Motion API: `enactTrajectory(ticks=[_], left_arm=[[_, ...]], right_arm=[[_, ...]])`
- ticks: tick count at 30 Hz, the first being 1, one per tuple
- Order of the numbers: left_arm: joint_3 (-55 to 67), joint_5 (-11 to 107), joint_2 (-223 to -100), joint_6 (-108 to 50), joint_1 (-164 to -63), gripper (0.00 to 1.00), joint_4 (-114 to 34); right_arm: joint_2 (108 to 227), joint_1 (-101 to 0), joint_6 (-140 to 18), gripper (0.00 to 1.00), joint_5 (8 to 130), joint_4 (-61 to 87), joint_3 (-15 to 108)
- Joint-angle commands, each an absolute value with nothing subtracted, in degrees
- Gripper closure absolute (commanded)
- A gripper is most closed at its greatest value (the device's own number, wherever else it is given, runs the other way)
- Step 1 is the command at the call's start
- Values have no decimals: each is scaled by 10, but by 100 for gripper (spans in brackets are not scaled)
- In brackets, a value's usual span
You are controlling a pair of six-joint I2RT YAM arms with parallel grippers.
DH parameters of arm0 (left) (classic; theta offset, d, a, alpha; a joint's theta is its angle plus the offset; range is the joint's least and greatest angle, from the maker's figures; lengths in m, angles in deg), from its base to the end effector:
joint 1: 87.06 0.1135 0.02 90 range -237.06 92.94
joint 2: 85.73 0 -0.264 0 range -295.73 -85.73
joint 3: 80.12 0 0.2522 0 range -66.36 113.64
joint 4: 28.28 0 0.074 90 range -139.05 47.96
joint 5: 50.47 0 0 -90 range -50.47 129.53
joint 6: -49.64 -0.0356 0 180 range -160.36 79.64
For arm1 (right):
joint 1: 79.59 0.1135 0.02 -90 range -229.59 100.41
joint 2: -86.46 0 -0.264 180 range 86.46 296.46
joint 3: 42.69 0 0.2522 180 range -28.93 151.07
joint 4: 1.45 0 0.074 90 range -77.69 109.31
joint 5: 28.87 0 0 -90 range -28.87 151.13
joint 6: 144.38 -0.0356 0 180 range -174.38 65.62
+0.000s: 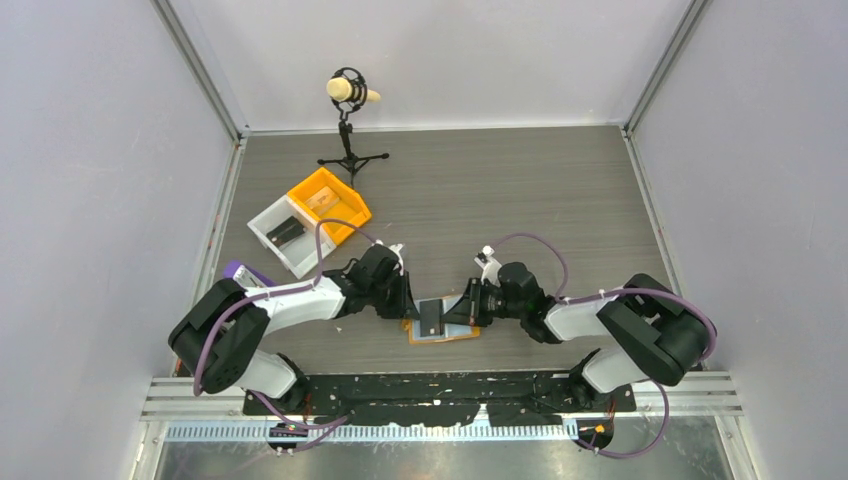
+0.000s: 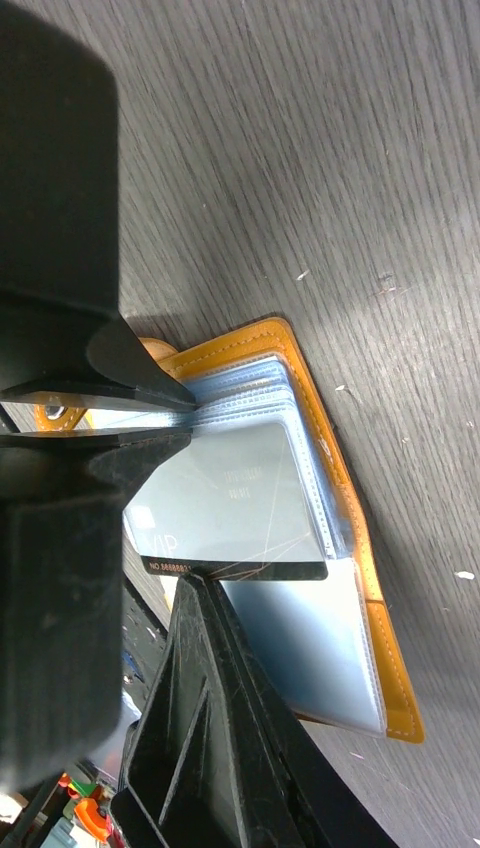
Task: Take the credit cards out of the card holder
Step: Remove the credit card from the card holder.
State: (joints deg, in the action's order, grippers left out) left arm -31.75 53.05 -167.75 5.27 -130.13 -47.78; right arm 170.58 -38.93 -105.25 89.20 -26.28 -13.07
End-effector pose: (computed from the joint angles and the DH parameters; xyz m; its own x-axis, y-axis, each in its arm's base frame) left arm 0.1831 -0.1826 0.1483 -0.9566 -0.0572 -0.2856 0.1181 0.8204 -0.5595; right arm 0.1643 0.1632 0.1186 -0.9235 0.1090 -0.3677 -0.2673 0.5045 0.8210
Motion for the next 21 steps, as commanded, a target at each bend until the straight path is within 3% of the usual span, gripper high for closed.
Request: enactTrajectory(ticks=[1,17,21], left_arm=[[-318,515,-1691,37,-1307,87,-495],[-315,541,-1700,46,-1307,87,-474],[-322,549,-1698,55,-1308,87,-460]], right_arm=[[1665,-395,-1034,95,883,-253,-133],[1617,-406,-1018,95,880,-177,-114],[1634,-406,-1018,87,867,-170,-107]])
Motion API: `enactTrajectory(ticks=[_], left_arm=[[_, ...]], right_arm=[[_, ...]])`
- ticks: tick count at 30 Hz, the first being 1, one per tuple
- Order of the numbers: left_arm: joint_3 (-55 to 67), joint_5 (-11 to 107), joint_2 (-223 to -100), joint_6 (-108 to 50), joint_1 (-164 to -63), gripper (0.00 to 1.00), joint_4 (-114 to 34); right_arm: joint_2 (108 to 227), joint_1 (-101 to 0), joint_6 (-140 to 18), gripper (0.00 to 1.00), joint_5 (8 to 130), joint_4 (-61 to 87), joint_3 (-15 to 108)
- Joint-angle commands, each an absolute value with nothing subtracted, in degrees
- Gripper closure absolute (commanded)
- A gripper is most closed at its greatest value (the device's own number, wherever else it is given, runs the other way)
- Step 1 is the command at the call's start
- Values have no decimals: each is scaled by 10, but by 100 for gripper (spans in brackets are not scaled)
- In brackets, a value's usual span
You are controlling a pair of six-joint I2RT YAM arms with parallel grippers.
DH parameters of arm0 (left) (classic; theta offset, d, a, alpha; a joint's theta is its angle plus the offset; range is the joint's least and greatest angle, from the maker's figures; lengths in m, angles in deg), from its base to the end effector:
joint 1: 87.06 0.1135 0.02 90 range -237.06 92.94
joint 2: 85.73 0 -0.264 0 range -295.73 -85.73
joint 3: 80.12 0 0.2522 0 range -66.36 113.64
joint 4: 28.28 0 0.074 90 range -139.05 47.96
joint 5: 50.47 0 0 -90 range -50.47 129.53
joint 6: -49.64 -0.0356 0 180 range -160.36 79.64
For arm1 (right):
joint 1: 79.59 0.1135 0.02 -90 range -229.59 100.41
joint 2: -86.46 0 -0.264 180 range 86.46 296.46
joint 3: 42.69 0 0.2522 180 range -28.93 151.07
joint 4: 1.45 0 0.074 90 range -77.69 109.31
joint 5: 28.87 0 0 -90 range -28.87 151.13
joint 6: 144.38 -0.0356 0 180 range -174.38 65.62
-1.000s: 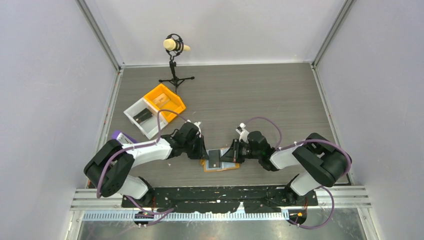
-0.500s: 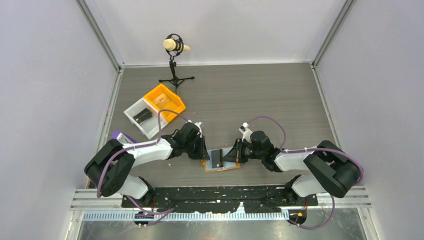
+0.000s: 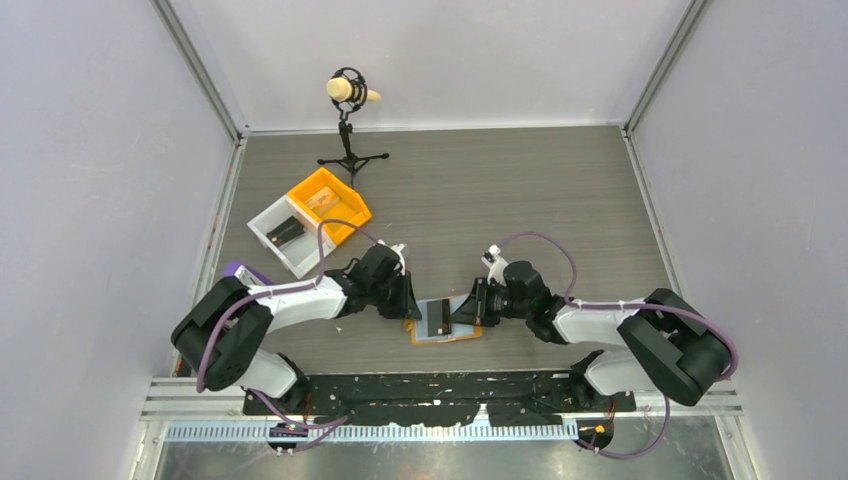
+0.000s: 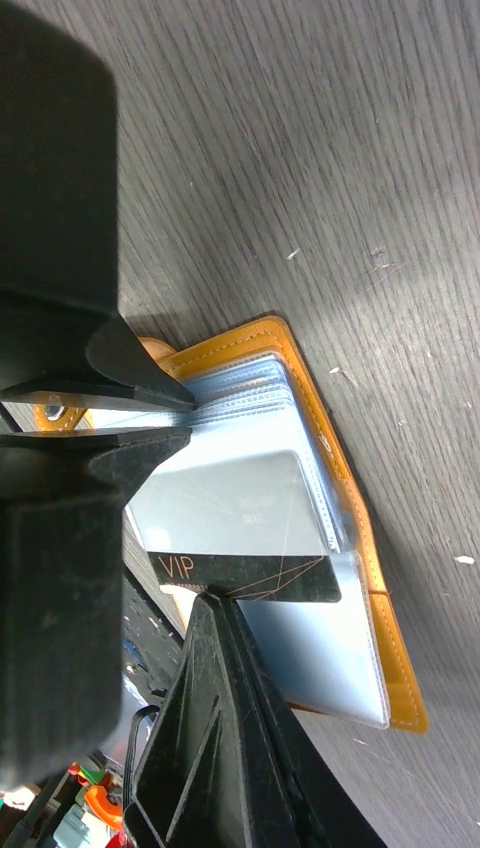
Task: Take the credit cards out of the card holder
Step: Remove the credit card from the card holder.
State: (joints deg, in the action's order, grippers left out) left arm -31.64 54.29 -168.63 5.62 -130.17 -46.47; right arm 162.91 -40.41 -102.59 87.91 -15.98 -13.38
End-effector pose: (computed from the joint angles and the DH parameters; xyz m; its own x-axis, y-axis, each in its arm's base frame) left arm 0.1845 -0.1852 0.1468 -0.9595 -0.0543 -0.2764 0.1206 0.8076 -0.5773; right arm 0.1595 0.1507 0.1283 -0.9183 0.1103 -0.3803 -0.2604 0.5552 0.7899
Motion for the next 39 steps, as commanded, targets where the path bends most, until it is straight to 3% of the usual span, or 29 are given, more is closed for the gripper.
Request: enactTrajectory(ticks=[1,9,14,19,25,39], left_arm=[[-323,549,-1698,55,-1309,87,-459],[-322,551,-1706,57,-1313,87,-456],[-320,551,-1712,57,-1314,87,-456],[-318,548,-1716,56,-1314,87,-459],[-310,523,-1722,47,-1314,87,-487],[-264,483,-1748,22,-1314,88,-548]], right_arm=[[1642,-406,-1019,83,866,-171,-105],[1698,-406,-1030,68,874,-195,-92],[1716,-406,-1032,66,872,-210,-95],[1733,-406,-1032,69,874,-229,-97],[1746,-412,-1062,85,890,-309,-122],[1687,-447,-1061,80,911,-283,-139]])
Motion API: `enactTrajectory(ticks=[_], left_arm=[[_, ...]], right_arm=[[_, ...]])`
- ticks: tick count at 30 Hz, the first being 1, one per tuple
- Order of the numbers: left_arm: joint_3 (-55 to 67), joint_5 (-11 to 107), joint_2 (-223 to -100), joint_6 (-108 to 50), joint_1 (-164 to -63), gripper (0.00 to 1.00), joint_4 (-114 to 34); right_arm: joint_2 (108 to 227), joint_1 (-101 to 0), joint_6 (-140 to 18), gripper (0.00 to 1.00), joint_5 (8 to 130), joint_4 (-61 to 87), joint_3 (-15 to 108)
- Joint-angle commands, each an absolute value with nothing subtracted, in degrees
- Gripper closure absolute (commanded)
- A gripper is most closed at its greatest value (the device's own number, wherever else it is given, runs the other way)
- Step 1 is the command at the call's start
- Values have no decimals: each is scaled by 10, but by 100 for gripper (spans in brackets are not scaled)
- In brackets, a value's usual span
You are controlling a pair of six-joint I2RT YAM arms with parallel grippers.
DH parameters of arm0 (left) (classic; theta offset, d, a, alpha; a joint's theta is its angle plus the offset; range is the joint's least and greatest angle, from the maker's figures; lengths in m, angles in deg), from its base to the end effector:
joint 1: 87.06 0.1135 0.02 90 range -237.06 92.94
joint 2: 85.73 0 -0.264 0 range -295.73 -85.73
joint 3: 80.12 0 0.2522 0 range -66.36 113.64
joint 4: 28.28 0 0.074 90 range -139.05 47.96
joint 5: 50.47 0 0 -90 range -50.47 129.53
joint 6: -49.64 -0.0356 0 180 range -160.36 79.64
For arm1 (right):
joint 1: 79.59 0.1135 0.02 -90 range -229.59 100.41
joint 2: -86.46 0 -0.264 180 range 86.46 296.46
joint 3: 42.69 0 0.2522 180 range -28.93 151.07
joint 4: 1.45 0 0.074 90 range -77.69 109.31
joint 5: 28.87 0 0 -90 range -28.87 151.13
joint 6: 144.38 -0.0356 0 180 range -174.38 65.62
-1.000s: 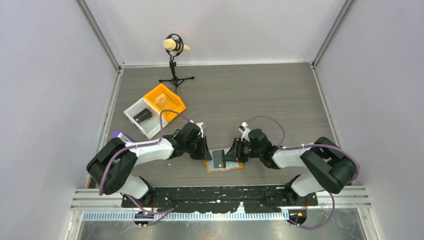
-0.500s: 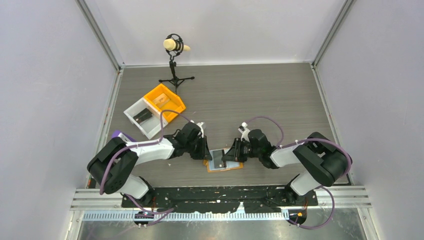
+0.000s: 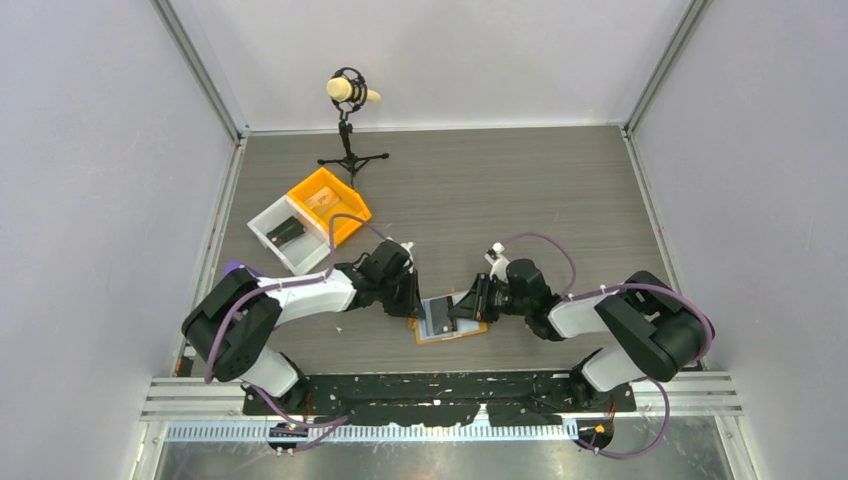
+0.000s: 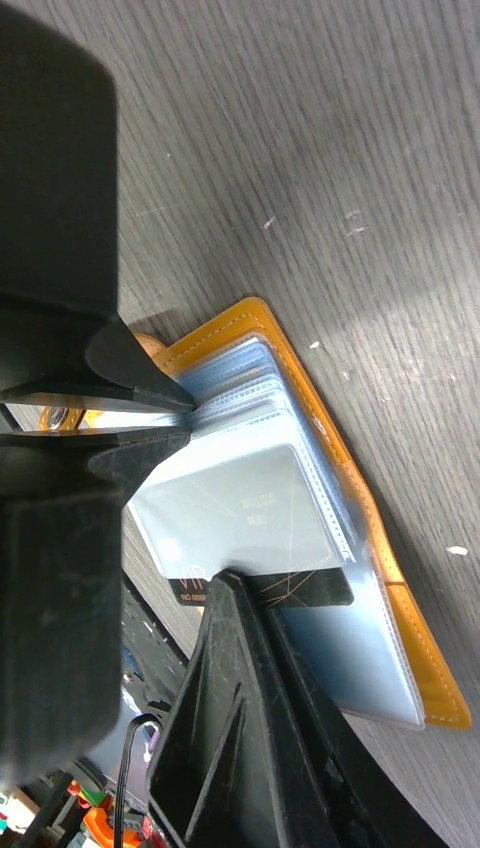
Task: Take the credit cards out of the card holder
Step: Remove the credit card from the card holder.
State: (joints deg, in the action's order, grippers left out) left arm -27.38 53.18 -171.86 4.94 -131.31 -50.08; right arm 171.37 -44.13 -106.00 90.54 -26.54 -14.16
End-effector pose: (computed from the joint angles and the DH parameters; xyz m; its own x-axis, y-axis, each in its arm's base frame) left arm 0.1909 -0.1977 0.1489 -0.9643 -0.0250 -0.2638 0.1268 0.8307 -0.5421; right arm 0.1739 0.1453 0.1119 -0.9268 0.1783 -0.3306 -0.1944 0.5256 0.8282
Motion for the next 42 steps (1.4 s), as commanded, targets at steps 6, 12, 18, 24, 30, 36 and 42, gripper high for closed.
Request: enactTrajectory(ticks=[6,12,18,24,30,36,42], left_arm=[[-242,485,-1759,18,-1314,88,-559],[-228,475,-1761,13,-1314,88,-570],[-208,487,-1772,9,-1314,88,-575],[-182,496,-1773,0,-1314,87,-580],[-147,534,-1751,-3,-1314,80,-584],[-126,540,-1663,12,-1314,52,-589],[-150,555,-1576,42,-1314,34,-537]], right_arm=[[1670,-450,-1058,81,914,-273,-144],[1639,-456,-1057,94,906,-250,-149],[1551,-474,-1031,87,852,-132,-145],[1449,-484,-1010,95,806,-22,-122],[1336,-487,-1007,95,751,79,-98],[1277,-487,-1037,95,741,79,-91],[1251,-487,-1079,95,766,15,-100]])
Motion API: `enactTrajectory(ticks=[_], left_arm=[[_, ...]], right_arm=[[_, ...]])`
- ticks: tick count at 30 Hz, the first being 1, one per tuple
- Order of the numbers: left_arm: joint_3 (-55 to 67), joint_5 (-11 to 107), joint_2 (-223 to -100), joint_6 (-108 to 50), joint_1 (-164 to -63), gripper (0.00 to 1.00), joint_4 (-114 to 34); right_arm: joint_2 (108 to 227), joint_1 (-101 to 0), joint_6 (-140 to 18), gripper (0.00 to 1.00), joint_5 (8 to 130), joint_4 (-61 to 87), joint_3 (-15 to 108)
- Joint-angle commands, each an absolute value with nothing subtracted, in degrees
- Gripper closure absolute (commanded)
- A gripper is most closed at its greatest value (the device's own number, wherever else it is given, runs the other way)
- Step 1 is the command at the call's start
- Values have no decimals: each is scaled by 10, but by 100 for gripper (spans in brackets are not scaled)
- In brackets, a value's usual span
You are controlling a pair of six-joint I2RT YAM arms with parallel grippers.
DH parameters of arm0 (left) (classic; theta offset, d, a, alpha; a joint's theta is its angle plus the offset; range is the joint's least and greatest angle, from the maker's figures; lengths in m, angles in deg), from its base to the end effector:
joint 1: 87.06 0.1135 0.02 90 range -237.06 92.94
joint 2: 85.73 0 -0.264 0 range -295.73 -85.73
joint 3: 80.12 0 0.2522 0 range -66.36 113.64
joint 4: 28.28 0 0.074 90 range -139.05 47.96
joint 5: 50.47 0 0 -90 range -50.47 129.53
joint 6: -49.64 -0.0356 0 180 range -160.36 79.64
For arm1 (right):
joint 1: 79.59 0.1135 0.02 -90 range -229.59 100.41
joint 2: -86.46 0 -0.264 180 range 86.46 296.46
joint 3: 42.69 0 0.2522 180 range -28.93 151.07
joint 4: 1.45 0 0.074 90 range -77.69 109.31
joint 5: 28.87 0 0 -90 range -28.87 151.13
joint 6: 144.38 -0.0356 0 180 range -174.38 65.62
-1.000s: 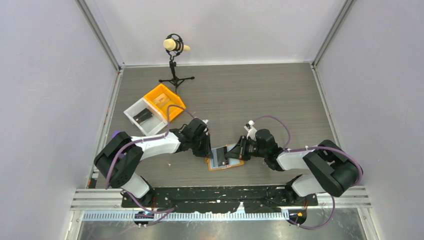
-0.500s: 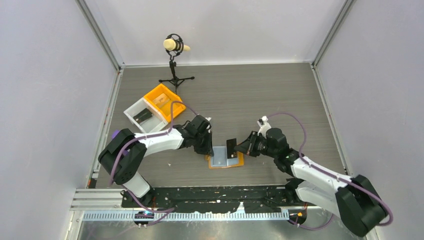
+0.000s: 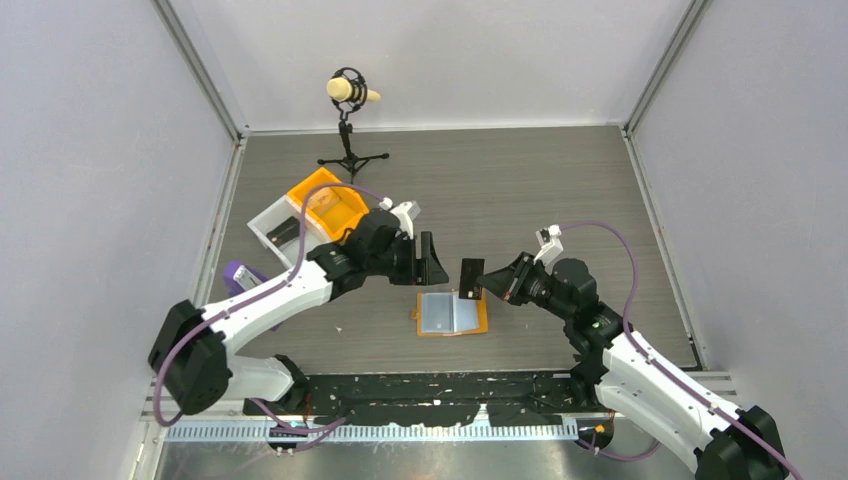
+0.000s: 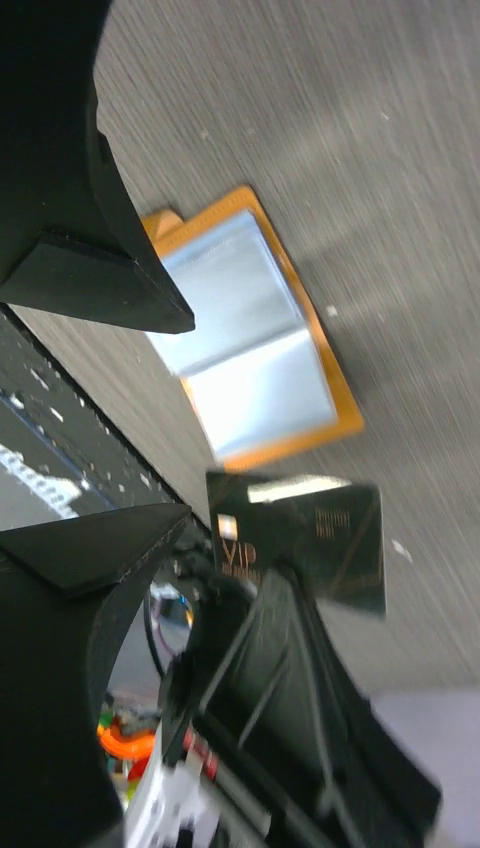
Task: Take the credit cards out of the card holder
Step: Remove the credit card from the card holder.
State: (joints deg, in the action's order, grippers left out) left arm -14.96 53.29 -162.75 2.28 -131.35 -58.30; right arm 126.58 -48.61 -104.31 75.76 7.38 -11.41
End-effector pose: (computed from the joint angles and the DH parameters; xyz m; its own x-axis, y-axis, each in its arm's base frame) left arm 0.2005 -0.2074 0.2464 -0.8968 -0.0443 -0.4401 0.2685 0.7363 -0.6212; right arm 0.1417 0.0956 0.2119 -0.7066 0.4394 -0.5547 -0.2543 0.5738 0.7785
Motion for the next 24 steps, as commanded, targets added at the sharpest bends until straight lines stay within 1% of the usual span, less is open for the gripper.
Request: enactTrajectory(ticks=[1,7,10,11,14,16,17,18,19,21,22,23,24], left_arm=[[-159,564,-1565,49,-1314,34,-518],[-218,639,-1538,97,-1314,34,-370],[-237,663,-1538,123,-1314,34,-307],[-242,670,-1542,134,-1314,35,-285],[-251,701,-1561,171,-1315,42,-219],[-261,726,-1579,205,-1314,50,-159],[-269,734,-1588,225,-1314,58,-119],[-282,742,-1596,242,-1314,68,-71],[-290,746,-1603,261,-1314,81,-44],[-305,748,-1608,271,-1314,98,-19],[-310,749,-1608,271,-1314,100,-17],[-318,748,-1608,270,-1314,100,-18],[-324,748,-1605,269,-1314,100,-20]], right_arm=[[1249,-487,-1085,95,772,-12,-102],[1241,-488,-1152,95,817,-138,-130],[1233,-487,-1170,95,828,-165,-132],[1232,-487,-1173,95,832,-170,-134],[1229,-487,-1191,95,840,-205,-144],[1229,-488,-1198,95,846,-220,-153],[1230,-488,-1198,95,850,-223,-156],[1230,-487,-1196,95,852,-224,-158],[1230,-487,-1187,95,859,-226,-162],[1230,-488,-1161,93,877,-229,-169],[1230,-488,-1151,89,893,-230,-170],[1230,-488,-1126,87,901,-226,-169],[1229,-488,-1112,82,913,-201,-164]])
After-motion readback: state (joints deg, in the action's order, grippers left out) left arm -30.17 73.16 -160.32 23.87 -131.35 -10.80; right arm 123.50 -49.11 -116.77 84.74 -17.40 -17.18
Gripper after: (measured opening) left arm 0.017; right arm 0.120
